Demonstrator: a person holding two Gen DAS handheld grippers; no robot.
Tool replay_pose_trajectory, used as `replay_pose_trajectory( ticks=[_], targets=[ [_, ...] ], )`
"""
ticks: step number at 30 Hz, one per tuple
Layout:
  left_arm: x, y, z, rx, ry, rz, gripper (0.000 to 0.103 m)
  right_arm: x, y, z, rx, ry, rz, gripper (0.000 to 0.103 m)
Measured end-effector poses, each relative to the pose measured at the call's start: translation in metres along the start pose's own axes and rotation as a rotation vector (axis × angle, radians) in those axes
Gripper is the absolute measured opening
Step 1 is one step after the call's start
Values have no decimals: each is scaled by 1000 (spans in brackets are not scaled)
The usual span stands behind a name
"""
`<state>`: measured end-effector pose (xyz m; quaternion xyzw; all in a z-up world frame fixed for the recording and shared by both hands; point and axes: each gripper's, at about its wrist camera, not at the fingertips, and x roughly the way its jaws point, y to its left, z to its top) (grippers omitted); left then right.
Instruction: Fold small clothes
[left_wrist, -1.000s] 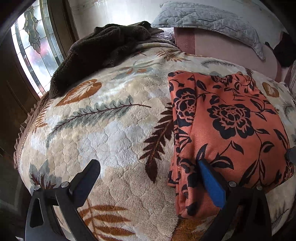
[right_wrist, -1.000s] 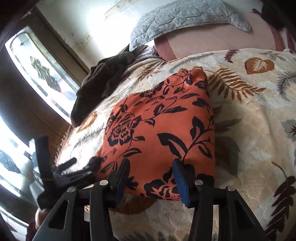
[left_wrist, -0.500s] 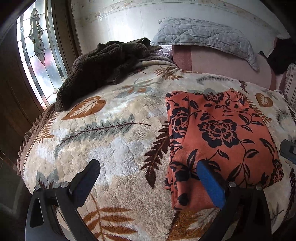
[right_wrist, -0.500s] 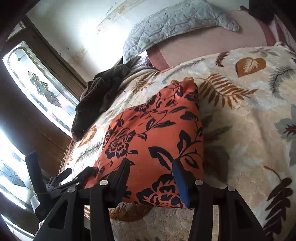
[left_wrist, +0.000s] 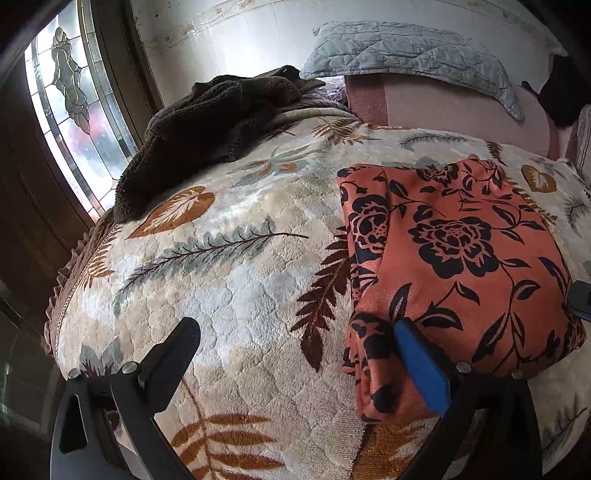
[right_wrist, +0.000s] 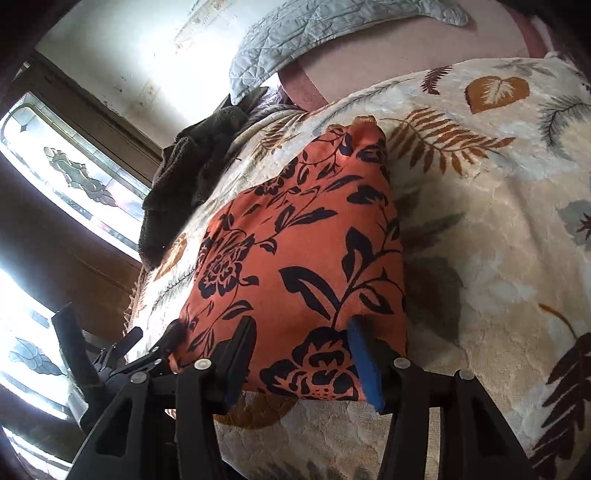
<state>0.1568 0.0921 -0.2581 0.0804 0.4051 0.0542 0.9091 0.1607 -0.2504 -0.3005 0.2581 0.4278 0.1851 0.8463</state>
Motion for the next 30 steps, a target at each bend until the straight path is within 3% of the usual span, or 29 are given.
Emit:
replay_pose_trajectory(
  ticks=[14, 18, 20, 23, 26, 30],
  targets=[
    [-11, 5, 2, -35, -30, -26, 103, -11, -5, 6, 23, -7, 68, 57],
    [-34, 25, 8, -155, -130, -194, 103, -46, -6, 15, -12, -157, 128, 57],
    [-31, 34, 15, -202, -129, -252, 103, -54, -16, 20, 15, -187, 128, 57],
    [-6, 43, 20, -265, -19, -326, 103, -52, -36, 29, 100, -166, 128, 58],
    [23, 53, 20, -387, 101, -475, 103, -43, -51, 37, 162, -126, 131, 58],
    [41, 52, 22, -434, 158, -593, 103, -29, -67, 38, 248, -63, 148, 58]
  ],
)
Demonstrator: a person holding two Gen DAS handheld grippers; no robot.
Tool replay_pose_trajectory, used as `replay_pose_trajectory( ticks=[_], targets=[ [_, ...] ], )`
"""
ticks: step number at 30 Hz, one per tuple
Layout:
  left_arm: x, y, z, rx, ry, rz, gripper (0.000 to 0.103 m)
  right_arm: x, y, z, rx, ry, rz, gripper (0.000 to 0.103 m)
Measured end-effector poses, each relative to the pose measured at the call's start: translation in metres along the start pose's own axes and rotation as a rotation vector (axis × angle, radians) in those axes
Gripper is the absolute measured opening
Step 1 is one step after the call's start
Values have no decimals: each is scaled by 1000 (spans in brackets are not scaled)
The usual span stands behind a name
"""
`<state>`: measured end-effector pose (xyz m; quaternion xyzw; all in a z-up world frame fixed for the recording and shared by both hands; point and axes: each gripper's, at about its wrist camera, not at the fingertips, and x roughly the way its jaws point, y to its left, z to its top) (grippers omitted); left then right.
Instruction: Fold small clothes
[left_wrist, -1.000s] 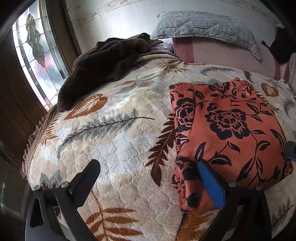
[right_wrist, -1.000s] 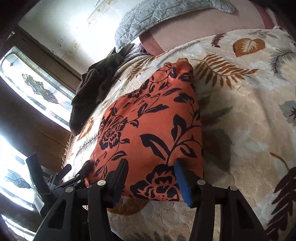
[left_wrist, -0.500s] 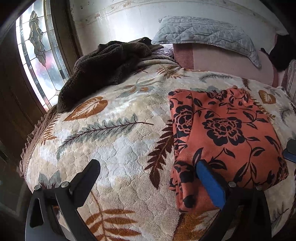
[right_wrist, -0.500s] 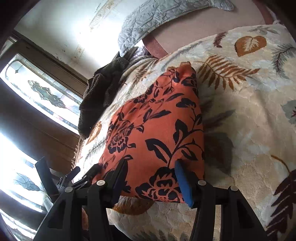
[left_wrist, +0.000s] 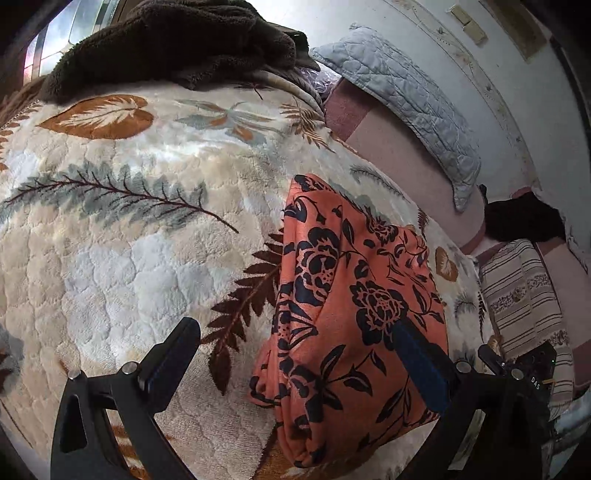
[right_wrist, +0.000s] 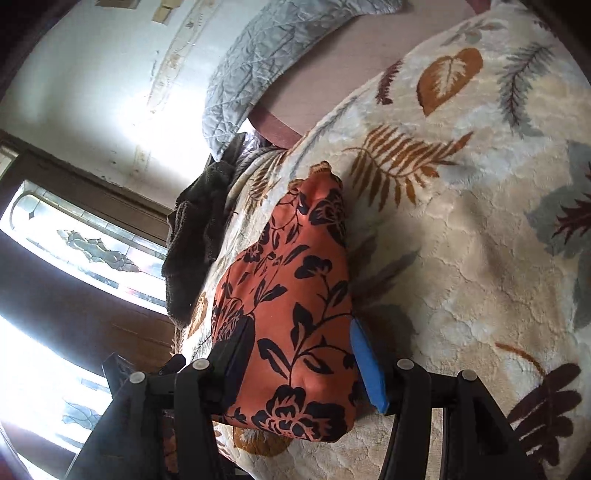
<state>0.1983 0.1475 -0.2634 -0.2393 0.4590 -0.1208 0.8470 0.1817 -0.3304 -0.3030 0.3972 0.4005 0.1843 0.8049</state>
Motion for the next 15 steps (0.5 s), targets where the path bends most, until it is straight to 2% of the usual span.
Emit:
replay_pose_trajectory(
  ticks=[2, 3, 5, 7, 12, 15],
  targets=[
    [8, -5, 1, 35, 23, 22, 103, 4, -4, 0, 27, 17, 12, 58],
    [15, -7, 0, 50, 48, 26, 103, 5, -5, 0, 29, 22, 8, 63],
    [29, -8, 0, 54, 111, 22, 103, 10, -8, 1, 41, 25, -10, 69],
    [40, -7, -1, 45, 158, 12, 103, 16, -12, 3, 63, 43, -7, 69],
    [52, -14, 3, 77, 195, -57, 103, 32, -21, 7, 113, 82, -5, 69],
    [55, -14, 8, 63, 195, -100, 103, 43, -22, 9, 123, 103, 0, 69]
  ],
)
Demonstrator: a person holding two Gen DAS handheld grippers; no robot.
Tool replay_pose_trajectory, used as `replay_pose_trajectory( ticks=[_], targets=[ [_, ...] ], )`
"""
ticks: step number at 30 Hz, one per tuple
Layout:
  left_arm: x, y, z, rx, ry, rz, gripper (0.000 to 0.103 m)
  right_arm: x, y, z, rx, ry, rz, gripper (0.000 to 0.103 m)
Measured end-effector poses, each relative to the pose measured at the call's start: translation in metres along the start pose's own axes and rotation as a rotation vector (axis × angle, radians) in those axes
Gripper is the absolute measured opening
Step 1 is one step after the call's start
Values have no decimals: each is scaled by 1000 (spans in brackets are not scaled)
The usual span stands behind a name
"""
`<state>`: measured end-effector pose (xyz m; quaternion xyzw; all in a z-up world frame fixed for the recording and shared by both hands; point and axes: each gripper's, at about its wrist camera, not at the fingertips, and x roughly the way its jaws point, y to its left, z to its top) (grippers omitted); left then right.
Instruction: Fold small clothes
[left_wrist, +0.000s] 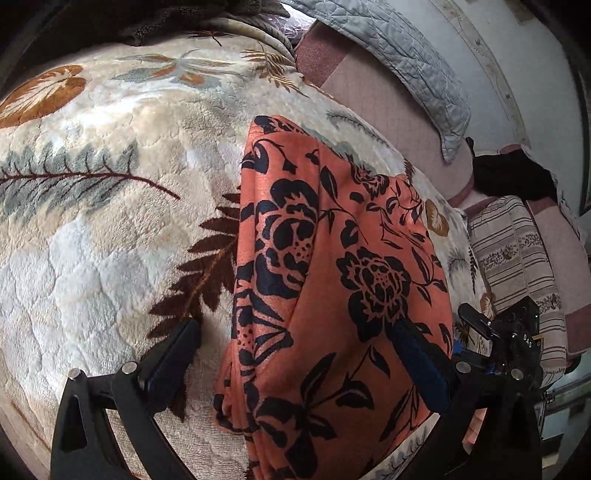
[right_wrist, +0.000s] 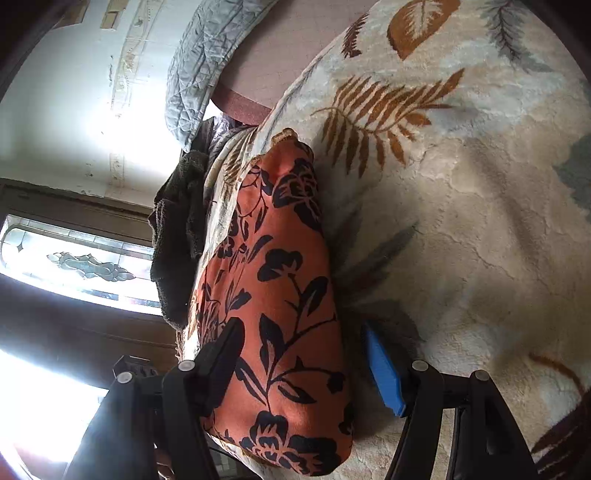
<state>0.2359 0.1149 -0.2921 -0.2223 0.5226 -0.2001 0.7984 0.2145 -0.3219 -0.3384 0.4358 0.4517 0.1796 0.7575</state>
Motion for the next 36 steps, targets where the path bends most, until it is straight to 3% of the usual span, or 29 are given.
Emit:
replay_pose_trajectory(
  ticks=[2, 4, 8, 11, 16, 24, 30, 36],
  targets=[
    [2, 2, 3, -18, 20, -62, 102, 9, 2, 1, -2, 23, 16, 69],
    [5, 1, 4, -28, 29, -72, 100, 19, 6, 3, -9, 33, 18, 69],
    [13, -4, 3, -19, 33, -47, 73, 43, 11, 4, -29, 55, 18, 69],
    [14, -3, 3, -29, 21, -45, 59, 53, 19, 3, -76, 43, 0, 65],
    [9, -15, 1, 26, -19, -25, 45, 45, 37, 0, -169, -10, -31, 49],
    [5, -57, -12, 136, -54, -27, 40, -1, 54, 0, -290, -142, -52, 43],
    [26, -99, -28, 210, -9, -56, 39, -43, 29, 3, -258, -205, -97, 43],
    [44, -136, -48, 292, 23, -37, 39, -72, -1, 8, -204, -224, -124, 43]
  ],
)
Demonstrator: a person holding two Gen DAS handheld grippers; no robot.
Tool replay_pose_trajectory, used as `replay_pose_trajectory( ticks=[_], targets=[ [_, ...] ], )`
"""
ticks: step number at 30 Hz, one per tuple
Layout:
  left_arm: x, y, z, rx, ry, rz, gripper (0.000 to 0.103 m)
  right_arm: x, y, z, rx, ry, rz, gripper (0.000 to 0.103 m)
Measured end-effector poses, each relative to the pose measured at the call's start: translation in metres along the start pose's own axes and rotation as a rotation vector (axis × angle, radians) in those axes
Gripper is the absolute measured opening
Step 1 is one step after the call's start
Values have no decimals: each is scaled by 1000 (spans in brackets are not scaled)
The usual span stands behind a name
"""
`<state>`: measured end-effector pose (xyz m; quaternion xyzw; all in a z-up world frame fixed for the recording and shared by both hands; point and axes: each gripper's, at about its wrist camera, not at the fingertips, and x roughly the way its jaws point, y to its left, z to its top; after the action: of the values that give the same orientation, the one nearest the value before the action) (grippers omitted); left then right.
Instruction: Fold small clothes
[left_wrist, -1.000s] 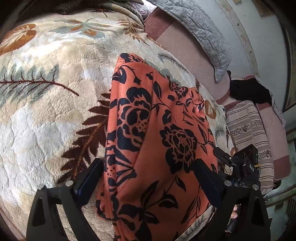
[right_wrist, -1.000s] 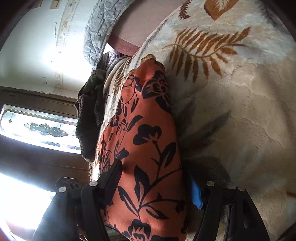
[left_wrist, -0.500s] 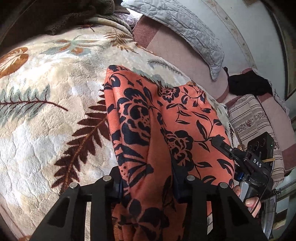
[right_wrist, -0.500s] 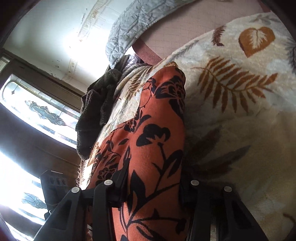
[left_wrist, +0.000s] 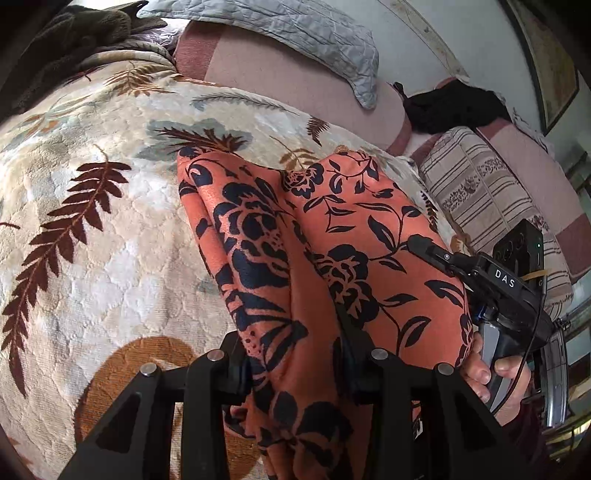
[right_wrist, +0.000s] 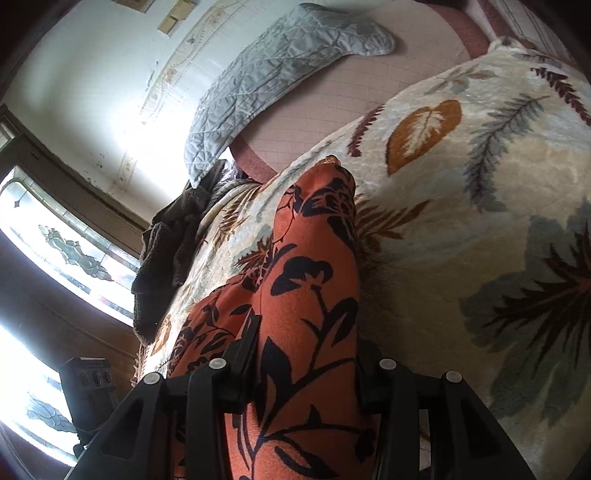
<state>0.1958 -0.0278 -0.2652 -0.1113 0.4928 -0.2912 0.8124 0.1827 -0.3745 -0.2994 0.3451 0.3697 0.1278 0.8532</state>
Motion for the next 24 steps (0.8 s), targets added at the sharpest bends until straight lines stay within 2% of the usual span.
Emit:
replay_pose_trajectory(
  ticks=[3, 5, 6, 10, 12, 14, 16, 17, 19, 21, 24],
  targets=[
    [9, -9, -3, 21, 18, 66, 42, 7, -15, 1, 36, 54, -38, 44],
    [9, -10, -6, 13, 26, 105, 54, 10, -20, 2, 46, 81, -80, 52],
    [8, -11, -7, 12, 31, 127, 56, 7, -21, 3, 51, 78, -106, 53],
    [-15, -17, -16, 65, -28, 231, 62, -24, -13, 5, 13, -23, -165, 54],
    [-30, -20, -23, 89, -79, 278, 64, -44, -4, 2, -18, -96, -149, 54],
    [-35, -19, -29, 99, -104, 320, 67, -53, 9, -3, -82, -121, -107, 54],
    [-29, -15, -35, 110, -79, 368, 69, -48, 20, -11, -133, -86, -87, 54],
    [-21, -13, -37, 120, -54, 402, 71, -37, 24, -15, -136, -39, -88, 54],
    [-10, -9, -38, 119, -28, 433, 75, -15, 21, -26, -134, 58, -161, 54],
    [-16, -11, -37, 104, -37, 441, 75, -8, 24, -29, -163, 63, -213, 54],
    [-27, -22, -40, 124, -55, 495, 75, -25, 31, -31, -150, 5, -186, 54]
  ],
)
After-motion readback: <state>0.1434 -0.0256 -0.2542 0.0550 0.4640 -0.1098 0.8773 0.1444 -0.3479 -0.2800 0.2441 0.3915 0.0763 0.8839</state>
